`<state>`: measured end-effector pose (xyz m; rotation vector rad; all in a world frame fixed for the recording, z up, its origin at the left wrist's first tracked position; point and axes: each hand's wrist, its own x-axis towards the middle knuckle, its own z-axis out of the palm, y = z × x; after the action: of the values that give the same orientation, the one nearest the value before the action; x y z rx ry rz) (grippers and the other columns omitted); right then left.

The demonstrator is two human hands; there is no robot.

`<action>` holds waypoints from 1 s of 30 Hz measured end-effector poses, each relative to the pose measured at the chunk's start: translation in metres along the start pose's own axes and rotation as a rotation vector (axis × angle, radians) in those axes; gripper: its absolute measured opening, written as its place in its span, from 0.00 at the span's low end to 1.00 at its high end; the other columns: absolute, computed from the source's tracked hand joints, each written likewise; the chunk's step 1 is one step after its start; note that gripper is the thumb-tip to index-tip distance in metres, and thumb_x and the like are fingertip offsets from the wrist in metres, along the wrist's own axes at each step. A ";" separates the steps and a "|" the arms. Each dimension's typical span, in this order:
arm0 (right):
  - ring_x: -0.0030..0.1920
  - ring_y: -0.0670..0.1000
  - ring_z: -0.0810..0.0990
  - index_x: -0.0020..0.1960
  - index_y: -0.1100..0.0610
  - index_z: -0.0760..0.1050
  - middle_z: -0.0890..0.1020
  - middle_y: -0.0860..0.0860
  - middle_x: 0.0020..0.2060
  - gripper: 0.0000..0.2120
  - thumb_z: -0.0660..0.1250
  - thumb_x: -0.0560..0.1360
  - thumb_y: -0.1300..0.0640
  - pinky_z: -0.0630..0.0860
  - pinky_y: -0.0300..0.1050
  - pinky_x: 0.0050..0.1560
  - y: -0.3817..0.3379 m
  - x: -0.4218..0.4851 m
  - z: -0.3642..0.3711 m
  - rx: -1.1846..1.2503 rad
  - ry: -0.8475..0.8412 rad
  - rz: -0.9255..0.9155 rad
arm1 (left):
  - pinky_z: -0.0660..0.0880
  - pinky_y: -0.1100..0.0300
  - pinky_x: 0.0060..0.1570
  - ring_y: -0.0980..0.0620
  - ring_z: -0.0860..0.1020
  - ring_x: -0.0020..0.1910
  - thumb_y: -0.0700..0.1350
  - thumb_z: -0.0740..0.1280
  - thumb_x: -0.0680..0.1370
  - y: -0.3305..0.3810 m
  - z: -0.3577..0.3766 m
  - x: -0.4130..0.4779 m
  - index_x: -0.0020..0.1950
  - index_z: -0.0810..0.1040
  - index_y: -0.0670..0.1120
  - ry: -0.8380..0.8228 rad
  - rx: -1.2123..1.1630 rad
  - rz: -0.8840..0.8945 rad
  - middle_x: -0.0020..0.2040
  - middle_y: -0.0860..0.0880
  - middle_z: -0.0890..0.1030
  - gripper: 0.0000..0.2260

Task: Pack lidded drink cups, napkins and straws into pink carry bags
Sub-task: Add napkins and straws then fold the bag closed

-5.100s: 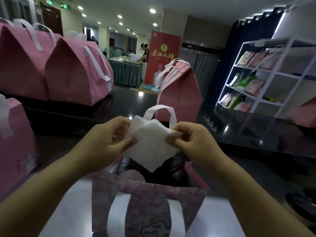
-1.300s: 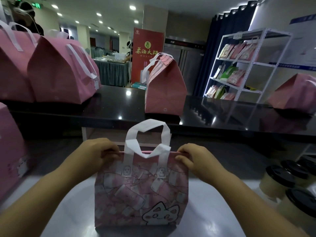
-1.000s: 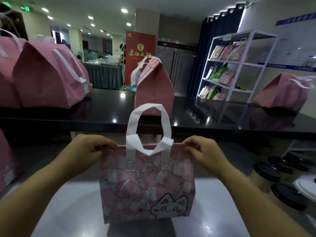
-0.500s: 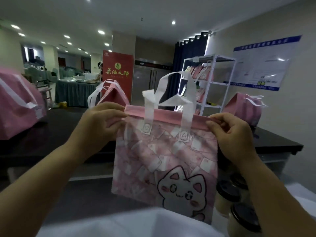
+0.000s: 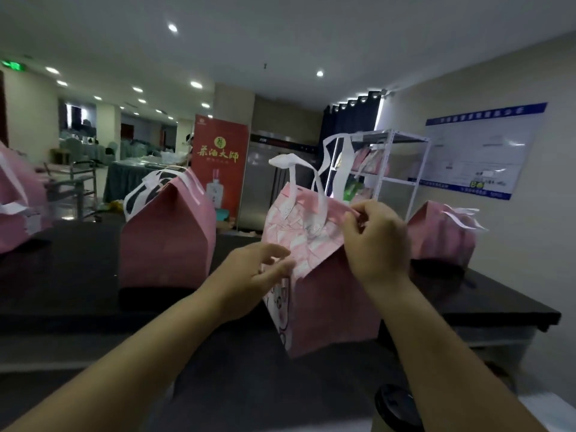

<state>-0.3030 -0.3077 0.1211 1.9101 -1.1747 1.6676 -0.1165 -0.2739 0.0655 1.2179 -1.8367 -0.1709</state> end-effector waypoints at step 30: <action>0.56 0.54 0.76 0.67 0.53 0.68 0.76 0.53 0.59 0.24 0.65 0.72 0.60 0.76 0.53 0.55 0.042 -0.013 0.155 0.248 -0.761 0.290 | 0.75 0.50 0.47 0.40 0.78 0.49 0.45 0.68 0.73 -0.077 -0.008 0.049 0.55 0.77 0.42 0.275 0.478 -0.380 0.49 0.42 0.81 0.13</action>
<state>-0.2339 -0.4394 0.0598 2.7790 -1.6299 1.2664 -0.0646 -0.3487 0.0576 1.8206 -1.4324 0.2322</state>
